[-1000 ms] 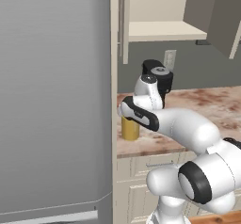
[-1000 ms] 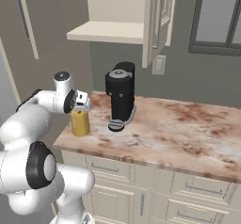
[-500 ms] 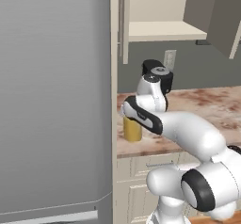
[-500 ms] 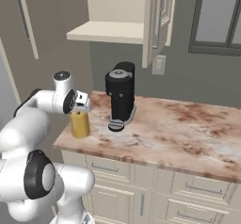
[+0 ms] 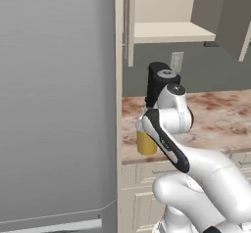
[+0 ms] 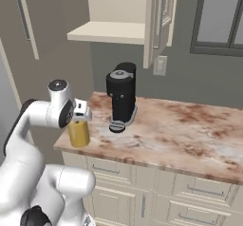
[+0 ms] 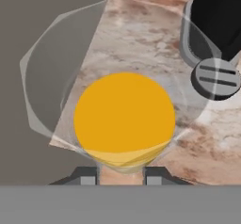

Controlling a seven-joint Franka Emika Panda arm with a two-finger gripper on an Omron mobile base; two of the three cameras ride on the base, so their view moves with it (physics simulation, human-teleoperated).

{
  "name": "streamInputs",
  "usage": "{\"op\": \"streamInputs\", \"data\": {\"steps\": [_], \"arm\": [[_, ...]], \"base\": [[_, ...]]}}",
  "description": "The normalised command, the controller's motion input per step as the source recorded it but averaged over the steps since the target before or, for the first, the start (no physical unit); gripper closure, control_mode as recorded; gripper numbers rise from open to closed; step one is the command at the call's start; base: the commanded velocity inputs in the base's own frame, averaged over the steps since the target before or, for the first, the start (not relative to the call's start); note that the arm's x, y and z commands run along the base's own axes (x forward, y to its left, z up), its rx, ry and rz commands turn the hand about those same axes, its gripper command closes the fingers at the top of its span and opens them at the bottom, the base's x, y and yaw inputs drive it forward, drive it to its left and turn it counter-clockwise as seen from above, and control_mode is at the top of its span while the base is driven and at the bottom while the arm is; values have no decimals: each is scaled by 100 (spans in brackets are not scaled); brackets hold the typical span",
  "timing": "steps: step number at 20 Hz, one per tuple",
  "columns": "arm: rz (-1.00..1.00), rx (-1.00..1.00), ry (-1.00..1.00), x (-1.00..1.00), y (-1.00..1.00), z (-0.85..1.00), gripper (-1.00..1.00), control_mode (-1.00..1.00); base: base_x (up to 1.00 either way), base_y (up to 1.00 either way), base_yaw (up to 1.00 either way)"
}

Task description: There is a tray on the dining counter. Grab the cup, mug, and pitcher and place them on the tray. The pitcher may be placed next to the tray if it cannot fit the tray.

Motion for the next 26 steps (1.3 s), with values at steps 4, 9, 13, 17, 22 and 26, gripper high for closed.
{"op": "streamInputs", "data": {"steps": [4, 9, 13, 17, 22, 26], "arm": [[0, 4, -2, -30, -5, 39, 100, -100], [0, 7, 0, -1, -3, 54, 100, -100], [0, 3, 0, 0, -6, 46, 100, -100], [0, 1, 3, -4, -5, 55, 100, -100], [0, 0, 6, -6, -1, 44, 100, -100], [0, 0, 3, -15, -1, 14, 100, -100]], "base": [[0, 0, 0], [0, 0, 0], [0, 0, 0], [0, 0, 0], [0, 0, 0], [0, 0, 0]]}}
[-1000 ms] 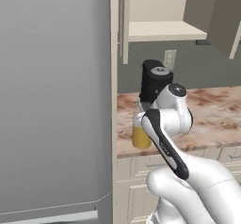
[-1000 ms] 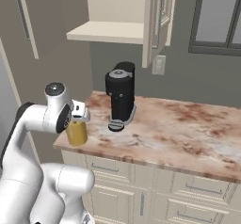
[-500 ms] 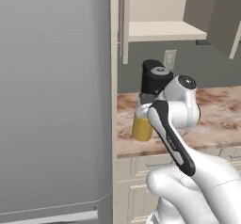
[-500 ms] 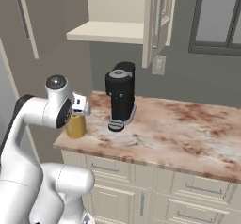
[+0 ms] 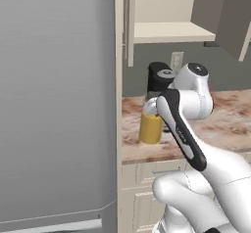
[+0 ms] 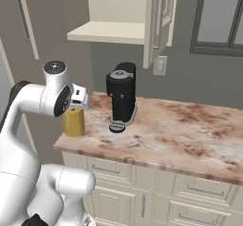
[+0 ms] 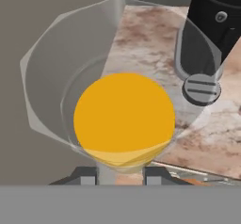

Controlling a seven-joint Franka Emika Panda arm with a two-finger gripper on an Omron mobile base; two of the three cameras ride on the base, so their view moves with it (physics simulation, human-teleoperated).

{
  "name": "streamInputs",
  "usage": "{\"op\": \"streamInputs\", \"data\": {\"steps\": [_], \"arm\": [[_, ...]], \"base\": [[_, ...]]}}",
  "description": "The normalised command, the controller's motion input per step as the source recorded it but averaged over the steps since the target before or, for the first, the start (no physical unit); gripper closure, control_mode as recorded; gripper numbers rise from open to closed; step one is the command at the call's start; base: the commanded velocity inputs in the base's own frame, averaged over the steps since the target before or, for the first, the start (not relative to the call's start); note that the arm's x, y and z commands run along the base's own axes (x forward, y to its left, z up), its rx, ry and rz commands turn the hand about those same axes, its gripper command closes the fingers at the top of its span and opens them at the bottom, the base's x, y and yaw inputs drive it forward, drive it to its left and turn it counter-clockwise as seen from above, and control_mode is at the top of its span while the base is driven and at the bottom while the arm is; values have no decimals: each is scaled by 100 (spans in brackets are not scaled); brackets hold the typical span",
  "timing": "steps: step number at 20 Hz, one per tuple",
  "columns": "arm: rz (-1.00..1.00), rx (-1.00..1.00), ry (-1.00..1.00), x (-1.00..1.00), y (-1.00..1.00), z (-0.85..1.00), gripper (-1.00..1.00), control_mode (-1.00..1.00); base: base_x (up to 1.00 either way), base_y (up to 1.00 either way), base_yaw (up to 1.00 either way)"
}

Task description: There is a tray on the dining counter. Grab the cup, mug, and pitcher and place them on the tray. The pitcher may be placed next to the tray if it cannot fit the tray.

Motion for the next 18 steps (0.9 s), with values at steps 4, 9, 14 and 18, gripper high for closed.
{"op": "streamInputs", "data": {"steps": [4, 9, 14, 18], "arm": [[0, 0, 0, -13, 0, 0, 100, 100], [0, 0, 0, 0, 0, 0, 100, 100], [0, 0, 0, 0, 0, 0, 100, 100], [0, 0, 0, 0, 0, 0, 100, 100]], "base": [[-7, 0, 0], [-83, -31, 3], [-100, -60, 13], [-100, -46, 27]]}}
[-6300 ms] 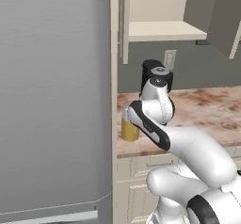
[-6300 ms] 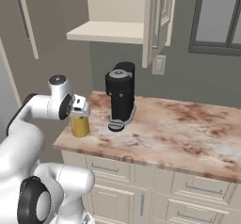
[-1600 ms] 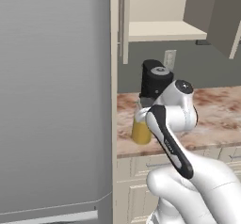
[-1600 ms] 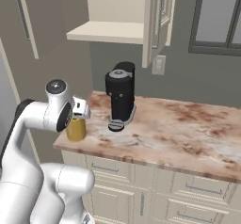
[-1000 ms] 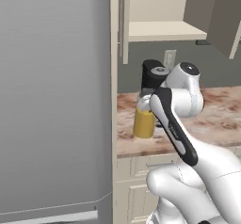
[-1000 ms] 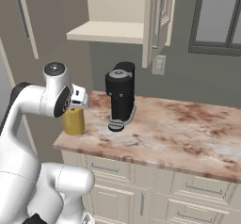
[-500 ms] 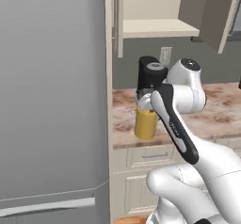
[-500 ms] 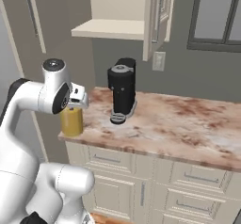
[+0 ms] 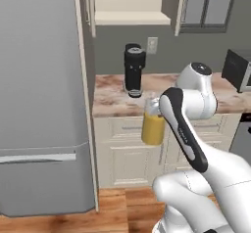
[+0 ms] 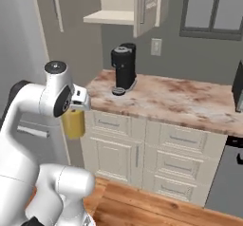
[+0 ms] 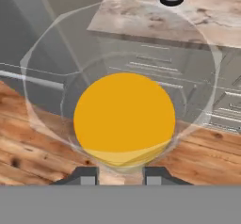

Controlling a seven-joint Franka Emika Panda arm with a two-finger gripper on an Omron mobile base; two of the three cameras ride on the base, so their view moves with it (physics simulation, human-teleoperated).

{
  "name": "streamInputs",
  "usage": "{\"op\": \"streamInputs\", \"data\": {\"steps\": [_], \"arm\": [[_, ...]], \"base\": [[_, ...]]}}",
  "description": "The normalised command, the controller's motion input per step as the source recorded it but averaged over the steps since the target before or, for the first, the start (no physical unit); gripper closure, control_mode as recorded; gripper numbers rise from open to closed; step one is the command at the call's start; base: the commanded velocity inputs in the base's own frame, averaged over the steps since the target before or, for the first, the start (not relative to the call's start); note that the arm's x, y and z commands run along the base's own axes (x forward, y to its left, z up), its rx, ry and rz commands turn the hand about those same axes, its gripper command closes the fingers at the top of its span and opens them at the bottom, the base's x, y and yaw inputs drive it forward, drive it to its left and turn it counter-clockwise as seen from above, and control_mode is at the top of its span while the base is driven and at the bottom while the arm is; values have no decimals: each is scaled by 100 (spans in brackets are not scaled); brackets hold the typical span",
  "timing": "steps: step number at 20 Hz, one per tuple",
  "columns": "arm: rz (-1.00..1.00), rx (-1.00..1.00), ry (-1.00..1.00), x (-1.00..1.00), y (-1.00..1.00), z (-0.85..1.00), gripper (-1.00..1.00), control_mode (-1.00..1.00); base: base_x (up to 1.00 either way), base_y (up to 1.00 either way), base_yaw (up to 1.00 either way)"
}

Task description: There is a tray on the dining counter. Grab the cup, mug, and pitcher and place them on the tray. The pitcher may be placed next to the tray if it cannot fit the tray.

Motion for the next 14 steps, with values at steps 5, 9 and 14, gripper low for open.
{"op": "streamInputs", "data": {"steps": [5, 9, 14], "arm": [[0, 0, 0, 0, 0, 0, 100, 100], [0, 0, 0, 0, 0, 0, 100, 100], [0, 0, 0, 0, 0, 0, 100, 100]], "base": [[-95, -9, 51], [-62, 0, 80], [-36, 0, 88]]}}
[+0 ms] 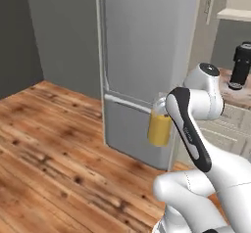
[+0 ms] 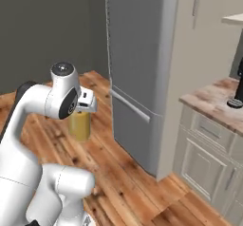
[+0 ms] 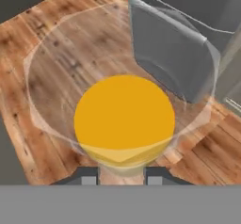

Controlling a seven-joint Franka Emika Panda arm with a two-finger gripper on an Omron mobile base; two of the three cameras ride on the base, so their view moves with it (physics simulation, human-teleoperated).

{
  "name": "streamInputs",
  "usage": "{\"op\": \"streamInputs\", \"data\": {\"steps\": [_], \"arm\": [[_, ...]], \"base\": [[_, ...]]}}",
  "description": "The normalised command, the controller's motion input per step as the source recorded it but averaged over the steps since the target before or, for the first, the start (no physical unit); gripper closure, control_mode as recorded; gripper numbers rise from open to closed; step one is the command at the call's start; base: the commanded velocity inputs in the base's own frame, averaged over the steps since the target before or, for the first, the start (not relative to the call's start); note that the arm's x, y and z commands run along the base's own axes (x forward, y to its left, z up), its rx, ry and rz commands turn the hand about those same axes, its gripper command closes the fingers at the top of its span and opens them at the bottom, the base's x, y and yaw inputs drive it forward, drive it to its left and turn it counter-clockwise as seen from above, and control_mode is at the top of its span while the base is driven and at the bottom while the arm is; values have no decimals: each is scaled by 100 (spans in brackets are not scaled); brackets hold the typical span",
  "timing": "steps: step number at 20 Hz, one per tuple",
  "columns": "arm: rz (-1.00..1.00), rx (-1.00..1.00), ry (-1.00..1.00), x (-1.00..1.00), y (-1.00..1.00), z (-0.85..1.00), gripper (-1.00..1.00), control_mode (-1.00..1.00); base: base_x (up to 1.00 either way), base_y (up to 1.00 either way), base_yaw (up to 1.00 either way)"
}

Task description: There is a tray on the dining counter. Grab the cup, mug, and pitcher and place them on the tray. The pitcher may be placed next to the tray if it cannot fit the tray.

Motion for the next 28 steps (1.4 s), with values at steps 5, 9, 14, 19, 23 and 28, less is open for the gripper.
{"op": "streamInputs", "data": {"steps": [5, 9, 14, 19, 23, 28], "arm": [[0, 0, 0, 0, 0, 0, 100, 100], [0, 0, 0, 0, 0, 0, 100, 100], [0, 0, 0, 0, 0, 0, 100, 100], [0, 0, 0, 0, 0, 0, 100, 100], [0, 0, 0, 0, 0, 0, 100, 100], [0, 0, 0, 0, 0, 0, 100, 100]], "base": [[-3, -6, 76], [58, -50, 46], [100, -80, 26], [100, -45, 29], [97, 40, 52], [90, 28, 50]]}}
